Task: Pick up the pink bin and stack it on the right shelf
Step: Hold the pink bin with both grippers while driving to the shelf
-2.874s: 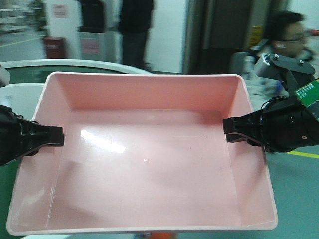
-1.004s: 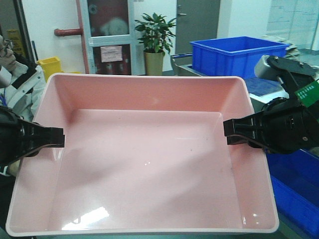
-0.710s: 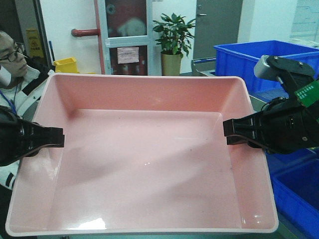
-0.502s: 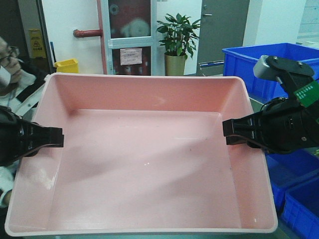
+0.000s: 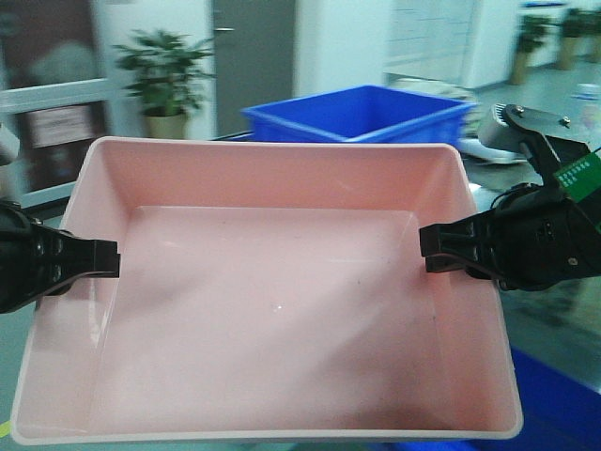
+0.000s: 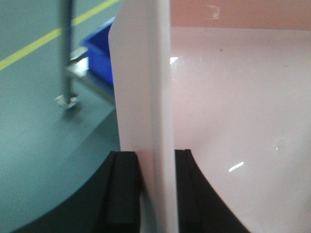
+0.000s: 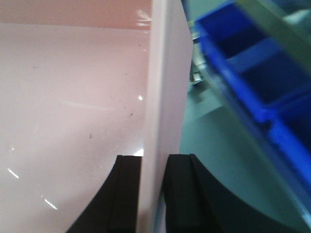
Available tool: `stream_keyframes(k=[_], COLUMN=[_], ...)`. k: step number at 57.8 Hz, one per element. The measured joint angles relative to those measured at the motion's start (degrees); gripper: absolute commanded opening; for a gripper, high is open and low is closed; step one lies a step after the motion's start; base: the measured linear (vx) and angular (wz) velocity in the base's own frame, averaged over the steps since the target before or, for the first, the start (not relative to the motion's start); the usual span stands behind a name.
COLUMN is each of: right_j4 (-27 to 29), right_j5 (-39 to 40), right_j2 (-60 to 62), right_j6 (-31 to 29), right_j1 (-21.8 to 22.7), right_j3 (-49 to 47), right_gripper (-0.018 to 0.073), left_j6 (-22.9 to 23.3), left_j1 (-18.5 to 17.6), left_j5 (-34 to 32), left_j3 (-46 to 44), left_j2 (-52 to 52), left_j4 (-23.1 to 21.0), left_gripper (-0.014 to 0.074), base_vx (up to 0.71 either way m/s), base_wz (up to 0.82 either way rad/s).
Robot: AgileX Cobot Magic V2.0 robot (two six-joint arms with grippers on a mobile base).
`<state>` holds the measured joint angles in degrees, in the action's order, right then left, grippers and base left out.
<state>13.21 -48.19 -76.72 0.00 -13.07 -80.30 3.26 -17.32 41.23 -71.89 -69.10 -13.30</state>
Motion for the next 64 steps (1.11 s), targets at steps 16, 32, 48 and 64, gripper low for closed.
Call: stream_keyframes(k=[16,32,48,64], right_j4=[-0.05,-0.1,-0.1,-0.1], right_j5=[0.05,0.05,0.05,0.05], right_j2=[0.0,0.0,0.0,0.0], right_j6=[0.0,0.0,0.0,0.0], right_j1=[0.0,0.0,0.0,0.0], right_j3=[0.0,0.0,0.0,0.0], right_gripper=[-0.0012,-0.0012,-0.0012,-0.0012], left_j6=[0.0,0.0,0.0,0.0], left_j1=[0.0,0.0,0.0,0.0], left_j5=[-0.05,-0.1,-0.1,-0.1], left_j3=[0.0,0.0,0.0,0.0], left_j2=[-0.05,-0.05,-0.05,-0.05], left_j4=[-0.12,-0.18,-0.18,-0.18], left_gripper=[-0.0001,-0.0001,-0.0001,-0.0001], base_vx=[0.38,0.35,0.33,0.28], base_wz=[-1.0,-0.85,-0.58,-0.43])
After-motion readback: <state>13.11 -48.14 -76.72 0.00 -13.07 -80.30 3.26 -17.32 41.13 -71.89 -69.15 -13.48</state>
